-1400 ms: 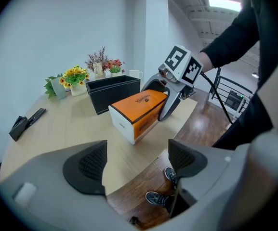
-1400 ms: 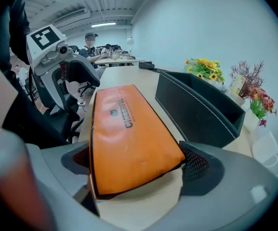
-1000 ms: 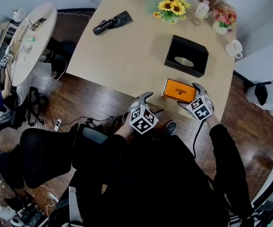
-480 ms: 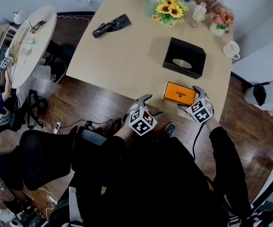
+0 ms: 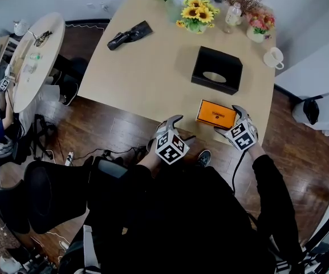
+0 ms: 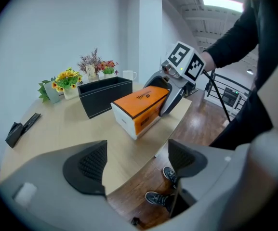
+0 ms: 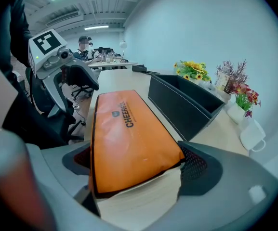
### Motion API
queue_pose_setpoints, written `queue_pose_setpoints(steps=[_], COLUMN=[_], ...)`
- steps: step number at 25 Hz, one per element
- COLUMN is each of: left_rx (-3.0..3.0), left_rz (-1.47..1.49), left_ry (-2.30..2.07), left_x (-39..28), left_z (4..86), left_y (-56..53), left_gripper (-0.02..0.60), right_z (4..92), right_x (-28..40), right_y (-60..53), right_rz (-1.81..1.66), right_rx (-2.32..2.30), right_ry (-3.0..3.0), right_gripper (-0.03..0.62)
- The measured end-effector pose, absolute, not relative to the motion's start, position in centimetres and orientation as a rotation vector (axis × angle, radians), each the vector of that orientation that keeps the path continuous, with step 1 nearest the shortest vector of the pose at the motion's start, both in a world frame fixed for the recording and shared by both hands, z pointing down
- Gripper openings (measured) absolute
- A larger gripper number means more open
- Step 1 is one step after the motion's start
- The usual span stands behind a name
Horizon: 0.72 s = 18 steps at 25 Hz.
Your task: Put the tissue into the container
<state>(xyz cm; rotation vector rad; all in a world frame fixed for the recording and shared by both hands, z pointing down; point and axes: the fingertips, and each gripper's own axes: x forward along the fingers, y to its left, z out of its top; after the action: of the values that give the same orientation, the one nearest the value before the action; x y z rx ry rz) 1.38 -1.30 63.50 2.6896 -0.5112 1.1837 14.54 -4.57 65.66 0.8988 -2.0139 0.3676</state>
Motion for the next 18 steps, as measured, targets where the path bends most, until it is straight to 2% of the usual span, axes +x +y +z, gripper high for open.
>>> queue_pose_setpoints(steps=[18], left_rx=[2.702], left_rz=[1.192], left_ry=[-0.541], left_x=[1.9], left_z=[62.7], left_y=[-1.6], left_gripper=[0.383], right_z=[62.6], right_x=[14.2], right_y=[-5.4], right_rz=[0.304], right_rx=[0.92], right_ry=[-2.072], right_gripper=[0.514])
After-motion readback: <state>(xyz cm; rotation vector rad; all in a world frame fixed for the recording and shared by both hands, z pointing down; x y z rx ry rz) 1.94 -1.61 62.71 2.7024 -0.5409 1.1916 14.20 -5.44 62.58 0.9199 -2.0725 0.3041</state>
